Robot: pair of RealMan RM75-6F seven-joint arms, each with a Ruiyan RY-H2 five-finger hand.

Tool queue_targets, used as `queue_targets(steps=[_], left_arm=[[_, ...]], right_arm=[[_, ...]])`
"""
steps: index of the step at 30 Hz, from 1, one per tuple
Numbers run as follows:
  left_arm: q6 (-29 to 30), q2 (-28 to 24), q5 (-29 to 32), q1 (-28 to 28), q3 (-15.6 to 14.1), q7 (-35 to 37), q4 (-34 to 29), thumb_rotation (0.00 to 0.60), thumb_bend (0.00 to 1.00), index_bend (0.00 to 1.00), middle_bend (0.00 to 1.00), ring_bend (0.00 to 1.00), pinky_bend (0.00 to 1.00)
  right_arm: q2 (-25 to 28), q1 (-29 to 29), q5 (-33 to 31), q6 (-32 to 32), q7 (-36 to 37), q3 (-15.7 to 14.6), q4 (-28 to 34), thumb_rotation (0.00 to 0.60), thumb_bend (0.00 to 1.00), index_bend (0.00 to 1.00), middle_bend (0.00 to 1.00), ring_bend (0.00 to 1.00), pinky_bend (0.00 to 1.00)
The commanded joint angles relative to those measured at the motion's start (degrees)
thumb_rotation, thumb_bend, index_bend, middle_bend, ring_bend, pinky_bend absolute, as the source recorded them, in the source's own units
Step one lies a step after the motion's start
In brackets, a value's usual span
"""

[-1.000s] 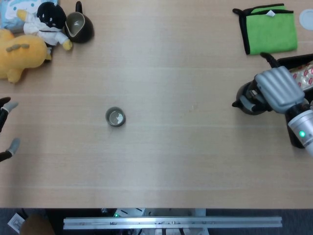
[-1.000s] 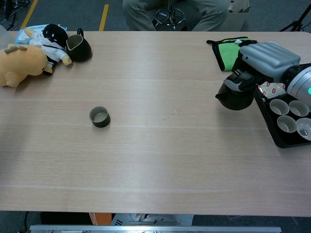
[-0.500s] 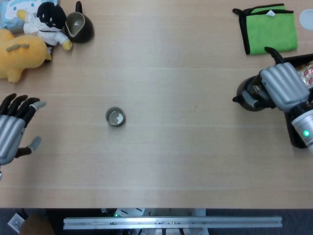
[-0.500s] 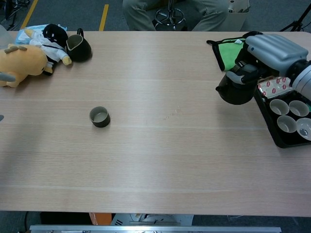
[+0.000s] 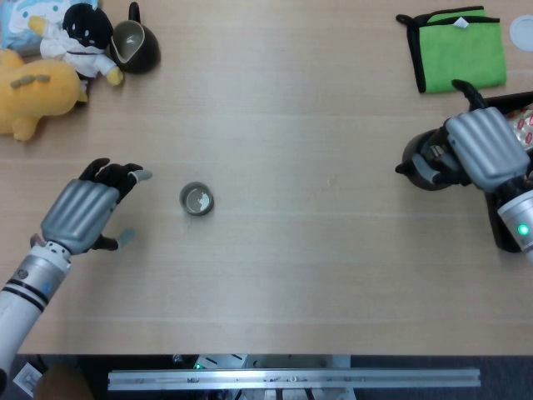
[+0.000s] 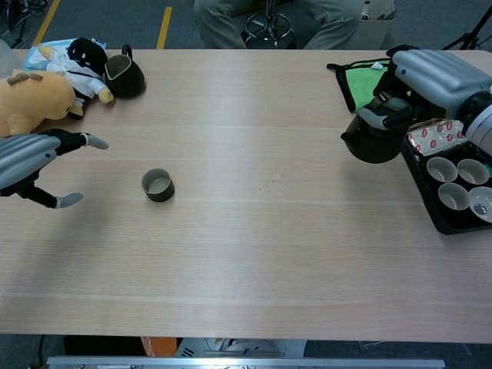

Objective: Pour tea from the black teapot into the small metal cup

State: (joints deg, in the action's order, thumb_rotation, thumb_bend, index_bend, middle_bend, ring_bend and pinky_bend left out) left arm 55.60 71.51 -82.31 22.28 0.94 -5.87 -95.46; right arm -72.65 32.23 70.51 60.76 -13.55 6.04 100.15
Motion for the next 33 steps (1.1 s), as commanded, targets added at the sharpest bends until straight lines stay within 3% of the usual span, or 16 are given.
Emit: queue_targets(steps=[1, 8, 16, 33], left_arm=[[-2.39, 2.55, 3.9, 2.06, 1.51, -2.58, 0.14, 0.6, 0.29, 0.13, 0.12, 0.15, 0.08], [-4.63, 7.1, 9.81, 5.32, 2.96, -8.87, 2.07, 0.6, 0.29, 0.15, 0.11, 0.14, 0.08], [-5.49, 12.52, 14.35, 7.99, 2.48, -15.64, 4.71, 0.6, 0.29, 0.19, 0.1, 0.13, 0.08], [-5.01, 18.36, 19.01, 11.21, 2.02, -20.61, 9.64, 0.6, 0.29, 0.22, 0.1, 0.13, 0.08]], right_arm=[[0.1, -0.12, 0.11, 0.12, 0.05, 0.01, 0.08, 0.461, 0.37, 1.0, 0.93, 0.84, 0.08], [0.61, -0.29, 0.31, -0.17, 0.8, 0.16, 0.21, 0.462, 0.37, 1.0, 0.93, 0.84, 0.08], [0.58, -0.38, 0.57, -0.62, 1.73, 0.21, -0.35, 0.462, 0.37, 1.0, 0.93, 0.84, 0.08], [1.26, -0.86, 1.06, -1.12, 3.36, 0.14, -0.8, 0.471, 0.37, 1.0, 0.93, 0.84, 0.08]])
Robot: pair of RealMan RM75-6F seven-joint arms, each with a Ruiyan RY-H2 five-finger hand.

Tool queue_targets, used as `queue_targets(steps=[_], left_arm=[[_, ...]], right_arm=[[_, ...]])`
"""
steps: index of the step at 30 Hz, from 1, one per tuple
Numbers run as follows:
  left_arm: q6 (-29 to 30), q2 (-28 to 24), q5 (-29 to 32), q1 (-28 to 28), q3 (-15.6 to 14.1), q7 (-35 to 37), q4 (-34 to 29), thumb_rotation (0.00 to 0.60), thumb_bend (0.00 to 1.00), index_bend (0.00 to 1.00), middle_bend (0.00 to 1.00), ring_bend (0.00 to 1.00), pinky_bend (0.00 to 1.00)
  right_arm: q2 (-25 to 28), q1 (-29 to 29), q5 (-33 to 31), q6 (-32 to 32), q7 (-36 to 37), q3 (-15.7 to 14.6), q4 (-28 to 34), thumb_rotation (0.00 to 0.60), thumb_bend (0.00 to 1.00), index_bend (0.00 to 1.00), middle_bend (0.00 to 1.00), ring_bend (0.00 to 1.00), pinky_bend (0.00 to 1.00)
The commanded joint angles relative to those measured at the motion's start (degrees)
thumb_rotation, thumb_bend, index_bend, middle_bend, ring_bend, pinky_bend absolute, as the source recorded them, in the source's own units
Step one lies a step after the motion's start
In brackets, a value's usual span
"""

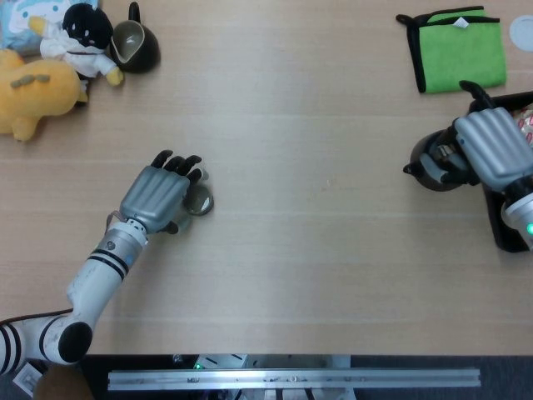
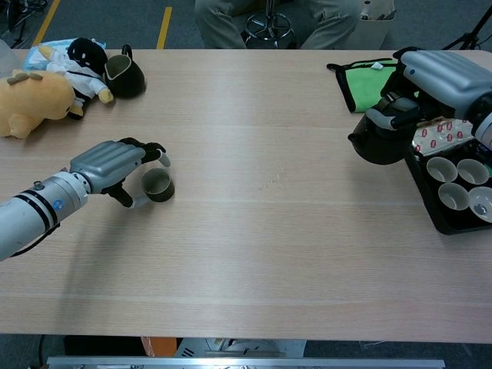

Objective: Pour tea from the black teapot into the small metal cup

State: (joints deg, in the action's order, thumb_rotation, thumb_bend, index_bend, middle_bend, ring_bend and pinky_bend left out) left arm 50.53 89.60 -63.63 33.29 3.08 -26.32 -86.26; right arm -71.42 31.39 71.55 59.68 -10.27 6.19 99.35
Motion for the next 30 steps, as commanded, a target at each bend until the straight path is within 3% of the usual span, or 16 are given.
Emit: queue_targets(steps=[1, 30], left_arm=[[0.13, 0.45, 0.52, 0.27, -0.2, -0.2, 0.79, 0.6, 0.29, 0.23, 0.1, 0.13, 0.08], [-0.18, 3.04, 3.31, 1.64, -0.25, 2.86, 3.62, 0.6, 0.29, 0.32, 0.13, 0.15, 0.08]], right_arm=[[0.04, -0.04, 0.04, -0.11, 0.14, -0.03, -0.02, 0.471, 0.37, 1.0, 0.93, 0.84, 0.08], [0.49, -0.56, 0.13, -0.48, 0.72, -0.14, -0.15, 0.492, 0.37, 1.0, 0.93, 0.84, 0.08]])
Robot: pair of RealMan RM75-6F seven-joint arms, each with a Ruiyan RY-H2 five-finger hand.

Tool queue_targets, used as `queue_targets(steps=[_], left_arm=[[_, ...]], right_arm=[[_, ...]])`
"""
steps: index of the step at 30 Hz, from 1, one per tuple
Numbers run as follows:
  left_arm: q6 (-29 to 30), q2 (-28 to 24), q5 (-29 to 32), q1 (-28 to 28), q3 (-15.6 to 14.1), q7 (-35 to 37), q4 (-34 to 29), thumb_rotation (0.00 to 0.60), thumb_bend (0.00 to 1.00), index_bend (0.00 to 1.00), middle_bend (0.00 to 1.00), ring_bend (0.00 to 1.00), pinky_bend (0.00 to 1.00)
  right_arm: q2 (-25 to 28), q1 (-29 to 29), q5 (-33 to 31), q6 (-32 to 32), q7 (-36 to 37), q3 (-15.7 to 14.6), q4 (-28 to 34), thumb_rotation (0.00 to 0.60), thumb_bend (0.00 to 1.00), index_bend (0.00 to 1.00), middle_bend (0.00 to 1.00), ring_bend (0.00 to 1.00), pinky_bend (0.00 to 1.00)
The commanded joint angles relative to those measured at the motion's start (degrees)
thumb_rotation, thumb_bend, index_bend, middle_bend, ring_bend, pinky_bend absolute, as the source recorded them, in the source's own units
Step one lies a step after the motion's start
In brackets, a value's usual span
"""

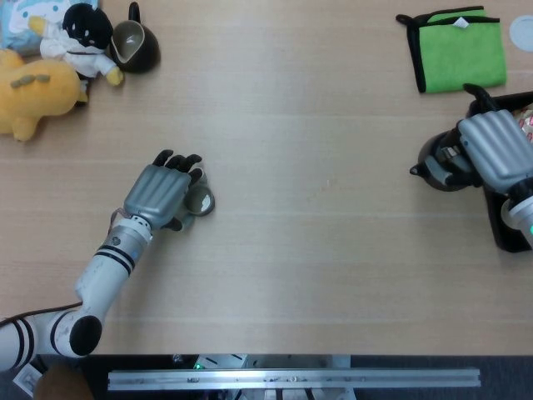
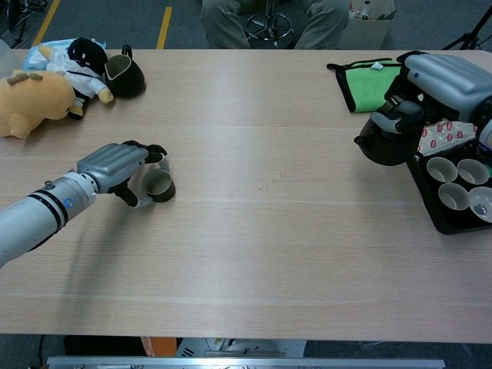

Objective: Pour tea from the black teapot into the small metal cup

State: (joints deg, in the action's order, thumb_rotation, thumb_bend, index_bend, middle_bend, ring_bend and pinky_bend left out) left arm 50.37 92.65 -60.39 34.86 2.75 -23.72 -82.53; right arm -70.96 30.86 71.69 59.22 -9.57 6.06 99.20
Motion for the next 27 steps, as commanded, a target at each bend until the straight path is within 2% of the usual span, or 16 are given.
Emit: queue_targets(steps=[1, 14, 27], left_arm=[[-0.05, -0.05, 0.13, 0.1, 0.13, 0.43, -0.23, 0.6, 0.29, 0.33, 0.13, 0.15, 0.08], [-0.56, -0.47, 1.28, 1.36, 1.02, 1.28, -2.25, 0.6, 0.29, 0.37, 0.14, 0.15, 0.08], [-1.39, 2.06, 4.53, 5.57, 3.9, -0.89, -4.0, 0.6, 0.29, 0.37, 0.14, 0.15, 0.08]], right_arm=[[0.04, -0.04, -0.02, 0.0, 0.0, 0.01, 0.0, 0.492, 0.37, 1.0, 0.93, 0.84, 0.08], [0.2, -0.23, 0.07, 0.4, -0.1, 0.26, 0.71, 0.503, 0.37, 1.0, 0.93, 0.84, 0.08], [0.8, -0.46, -0.09, 1.09, -0.58, 0.66, 2.4, 0.514, 0.37, 1.0, 0.93, 0.84, 0.08]])
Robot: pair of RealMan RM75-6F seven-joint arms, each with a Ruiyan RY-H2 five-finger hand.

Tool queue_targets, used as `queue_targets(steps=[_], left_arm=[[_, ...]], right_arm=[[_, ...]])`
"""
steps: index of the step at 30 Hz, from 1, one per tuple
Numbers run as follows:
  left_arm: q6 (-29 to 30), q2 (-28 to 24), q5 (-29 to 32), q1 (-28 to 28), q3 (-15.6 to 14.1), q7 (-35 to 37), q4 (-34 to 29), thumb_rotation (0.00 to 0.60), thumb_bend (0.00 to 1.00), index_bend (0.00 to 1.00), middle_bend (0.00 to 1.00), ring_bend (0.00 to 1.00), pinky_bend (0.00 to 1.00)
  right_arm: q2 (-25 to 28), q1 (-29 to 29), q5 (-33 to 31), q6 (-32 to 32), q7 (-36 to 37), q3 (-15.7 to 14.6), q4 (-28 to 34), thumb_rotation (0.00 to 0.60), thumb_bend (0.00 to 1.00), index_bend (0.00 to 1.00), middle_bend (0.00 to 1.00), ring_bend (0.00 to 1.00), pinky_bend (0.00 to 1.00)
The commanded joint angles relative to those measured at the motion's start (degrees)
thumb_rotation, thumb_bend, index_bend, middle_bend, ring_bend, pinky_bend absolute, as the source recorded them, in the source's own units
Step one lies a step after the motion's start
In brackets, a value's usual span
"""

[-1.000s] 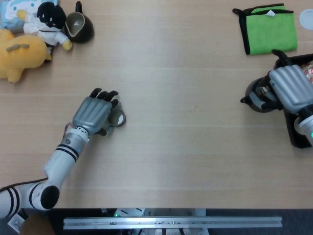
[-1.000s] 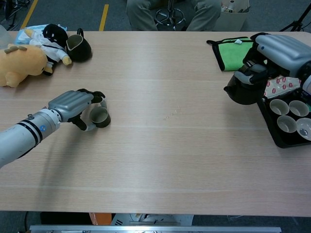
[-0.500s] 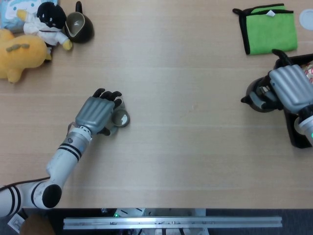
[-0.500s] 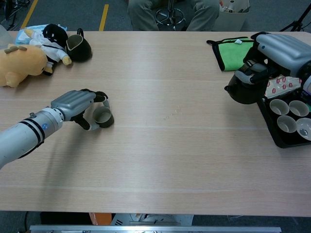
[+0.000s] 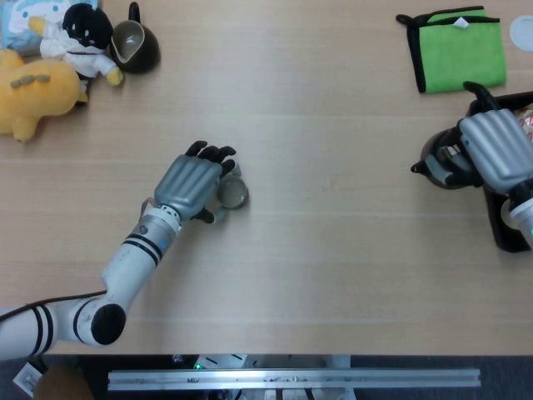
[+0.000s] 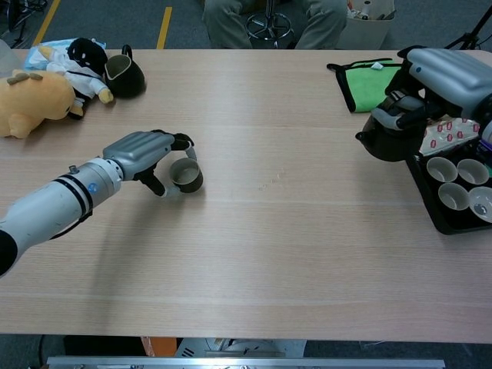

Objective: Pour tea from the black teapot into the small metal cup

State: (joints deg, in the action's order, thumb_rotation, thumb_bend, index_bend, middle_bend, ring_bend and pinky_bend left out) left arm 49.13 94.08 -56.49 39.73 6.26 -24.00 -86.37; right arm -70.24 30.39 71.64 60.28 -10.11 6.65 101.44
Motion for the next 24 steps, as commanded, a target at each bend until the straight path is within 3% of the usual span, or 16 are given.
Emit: queue_targets(steps=[1, 24], left_arm=[[-0.13, 1.06, 0.98, 1.16, 0.57, -1.05, -0.15, 0.6, 0.29, 0.37, 0.14, 0.15, 0.08], [-0.89, 9.64, 9.03, 8.04, 0.87, -7.35, 5.34, 0.6, 0.29, 0.37, 0.14, 0.15, 0.08]], right_arm=[[0.14, 0.0, -0.03, 0.08, -0.12, 0.1, 0.33, 0.514, 0.37, 1.0, 0.93, 0.84, 0.08], [0.92, -0.12, -0.42, -0.23, 0.32, 0.15, 0.54, 0.527, 0.37, 1.0, 0.93, 0.84, 0.08]])
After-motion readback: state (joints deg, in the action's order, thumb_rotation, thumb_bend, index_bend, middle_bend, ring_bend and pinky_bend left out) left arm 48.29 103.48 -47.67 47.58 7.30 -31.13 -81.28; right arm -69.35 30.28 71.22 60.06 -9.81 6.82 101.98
